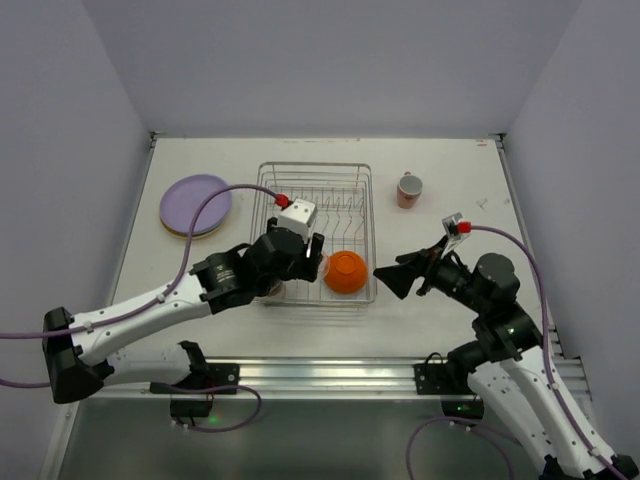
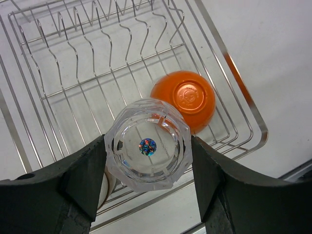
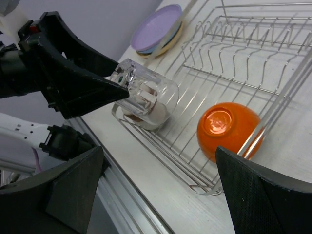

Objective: Unload the mixed dishes from the dish rack

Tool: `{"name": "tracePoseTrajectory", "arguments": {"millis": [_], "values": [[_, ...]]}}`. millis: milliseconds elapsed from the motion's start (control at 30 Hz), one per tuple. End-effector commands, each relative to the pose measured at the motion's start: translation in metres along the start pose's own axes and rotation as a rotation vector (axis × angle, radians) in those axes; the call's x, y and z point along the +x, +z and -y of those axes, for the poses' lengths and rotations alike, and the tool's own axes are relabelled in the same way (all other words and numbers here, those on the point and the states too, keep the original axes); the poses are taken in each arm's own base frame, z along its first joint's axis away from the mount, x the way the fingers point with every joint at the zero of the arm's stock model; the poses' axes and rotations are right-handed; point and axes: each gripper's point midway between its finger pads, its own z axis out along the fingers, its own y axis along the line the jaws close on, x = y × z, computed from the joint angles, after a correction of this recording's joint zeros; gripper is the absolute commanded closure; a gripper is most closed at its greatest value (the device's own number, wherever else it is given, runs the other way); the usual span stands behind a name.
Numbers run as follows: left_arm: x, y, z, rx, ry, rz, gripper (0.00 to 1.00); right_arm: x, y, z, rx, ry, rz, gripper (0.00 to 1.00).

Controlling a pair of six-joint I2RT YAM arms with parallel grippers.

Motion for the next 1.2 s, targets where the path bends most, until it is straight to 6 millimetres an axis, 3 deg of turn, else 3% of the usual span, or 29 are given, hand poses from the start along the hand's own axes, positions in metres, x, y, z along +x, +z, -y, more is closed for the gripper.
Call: {"name": "tracePoseTrajectory", "arguments": {"millis": [0, 133, 300, 667, 733, 767, 800, 1000, 1167], "values": [[-0.048, -0.028, 0.006, 0.077, -0.067, 0.169, 0.42, -0.014, -0.001, -0.026, -0.123, -0.036, 0.041, 0.01], [-0.061, -0.049, 0.014, 0.179, -0.112, 0.242, 0.42, -0.001, 0.003, -0.042, -0.256, -0.024, -0.026, 0.01], [-0.077, -0.073, 0.023, 0.293, -0.165, 0.321, 0.43, 0.003, 0.001, -0.054, -0.375, 0.01, 0.02, 0.01], [-0.097, -0.12, 0.07, 0.696, -0.277, 0.495, 0.43, 0.011, -0.02, -0.085, -0.637, 0.031, 0.077, 0.01], [-0.083, -0.119, 0.079, 0.772, -0.309, 0.483, 0.43, 0.011, -0.023, -0.087, -0.656, 0.027, 0.087, 0.01], [-0.089, -0.125, 0.082, 0.816, -0.333, 0.531, 0.43, 0.011, -0.026, -0.089, -0.675, 0.024, 0.1, 0.01], [-0.079, -0.121, 0.085, 0.837, -0.345, 0.51, 0.43, 0.011, -0.028, -0.09, -0.682, 0.025, 0.104, 0.01], [-0.07, -0.113, 0.092, 0.866, -0.35, 0.497, 0.43, 0.011, -0.028, -0.091, -0.687, 0.039, 0.098, 0.02], [-0.066, -0.115, 0.092, 0.897, -0.37, 0.518, 0.43, 0.011, -0.028, -0.091, -0.702, 0.049, 0.098, 0.23]]}}
